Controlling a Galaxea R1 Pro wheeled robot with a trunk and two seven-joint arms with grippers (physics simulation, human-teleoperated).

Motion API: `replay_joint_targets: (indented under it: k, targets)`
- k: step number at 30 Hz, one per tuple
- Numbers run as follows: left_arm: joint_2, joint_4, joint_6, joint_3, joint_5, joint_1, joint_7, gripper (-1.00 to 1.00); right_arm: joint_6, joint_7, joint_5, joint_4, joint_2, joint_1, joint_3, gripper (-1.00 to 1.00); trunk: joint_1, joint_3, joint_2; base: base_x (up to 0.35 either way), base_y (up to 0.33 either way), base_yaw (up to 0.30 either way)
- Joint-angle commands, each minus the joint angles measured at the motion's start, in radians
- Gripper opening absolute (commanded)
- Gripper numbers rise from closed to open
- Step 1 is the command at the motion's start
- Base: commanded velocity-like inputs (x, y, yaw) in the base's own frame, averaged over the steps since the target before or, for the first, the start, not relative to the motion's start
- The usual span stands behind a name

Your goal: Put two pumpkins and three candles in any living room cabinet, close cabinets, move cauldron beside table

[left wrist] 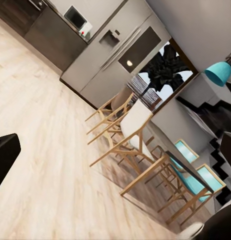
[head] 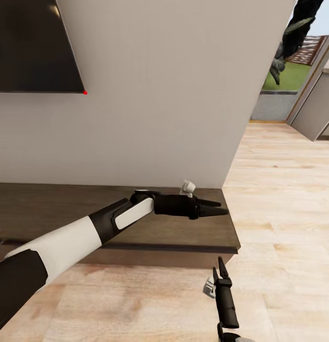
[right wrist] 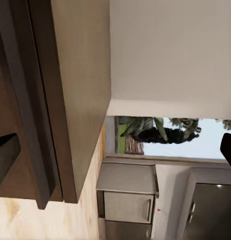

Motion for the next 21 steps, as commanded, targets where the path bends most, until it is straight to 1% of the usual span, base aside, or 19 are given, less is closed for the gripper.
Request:
replay_joint_targets:
  k: [1,8,21]
  targets:
    - [-0.001,0.001,0.000,0.000,0.000,0.000,0.000,1.00,-0.011,0.001,-0.001,0.000,-0.005,-0.004,0.001,1.00,0.004,-0.003,-0.007,0.000,0.000,0.000]
    - [-0.003,0.002,0.001,0.000,0.000,0.000,0.000,1.00,-0.033,0.003,-0.001,0.001,-0.011,-0.009,0.001,1.00,0.031,-0.025,-0.056,0.000,0.000,0.000]
    - [-0.003,0.003,0.001,0.000,0.000,0.000,0.000,1.00,-0.033,0.002,-0.001,0.005,-0.002,-0.009,0.000,1.00,0.081,-0.066,-0.147,0.000,0.000,0.000]
